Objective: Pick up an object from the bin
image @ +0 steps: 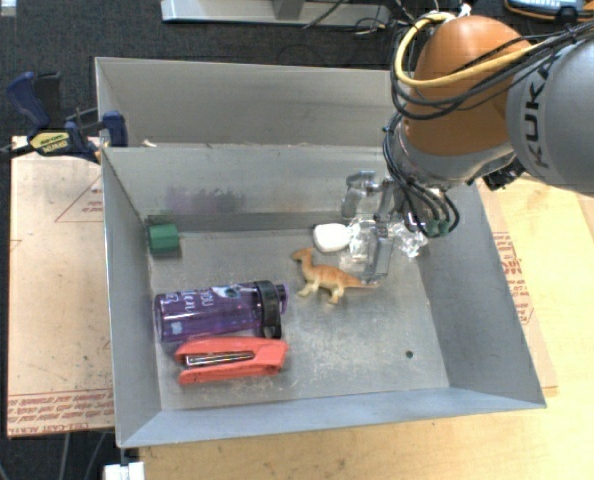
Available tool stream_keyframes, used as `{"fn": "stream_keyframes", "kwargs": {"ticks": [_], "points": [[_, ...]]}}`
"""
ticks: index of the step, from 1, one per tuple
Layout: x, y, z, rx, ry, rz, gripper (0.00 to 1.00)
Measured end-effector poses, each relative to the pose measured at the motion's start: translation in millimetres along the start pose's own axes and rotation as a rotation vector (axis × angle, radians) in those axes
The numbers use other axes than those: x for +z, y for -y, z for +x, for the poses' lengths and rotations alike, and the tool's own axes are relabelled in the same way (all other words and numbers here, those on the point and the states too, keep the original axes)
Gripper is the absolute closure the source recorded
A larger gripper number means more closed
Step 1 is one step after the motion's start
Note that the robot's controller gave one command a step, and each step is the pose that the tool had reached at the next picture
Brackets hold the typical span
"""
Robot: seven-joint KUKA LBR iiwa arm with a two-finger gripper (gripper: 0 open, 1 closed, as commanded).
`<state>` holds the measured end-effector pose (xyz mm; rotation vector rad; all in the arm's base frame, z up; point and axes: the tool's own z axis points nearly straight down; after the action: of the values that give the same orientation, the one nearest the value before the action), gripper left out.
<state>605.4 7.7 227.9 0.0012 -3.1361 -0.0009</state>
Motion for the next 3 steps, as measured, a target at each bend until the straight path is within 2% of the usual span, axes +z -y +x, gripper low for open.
{"fn": "stream_keyframes", "kwargs": {"ticks": [1, 2, 3], "points": [[-5, 0, -1.0, 0.000, 0.008, 0.000, 0.00], [61, 3, -0.7, -0.054, 0.010, 0.000, 0.00], [115, 4, 0.0, -0.076, 0.003, 0.000, 0.00]]}}
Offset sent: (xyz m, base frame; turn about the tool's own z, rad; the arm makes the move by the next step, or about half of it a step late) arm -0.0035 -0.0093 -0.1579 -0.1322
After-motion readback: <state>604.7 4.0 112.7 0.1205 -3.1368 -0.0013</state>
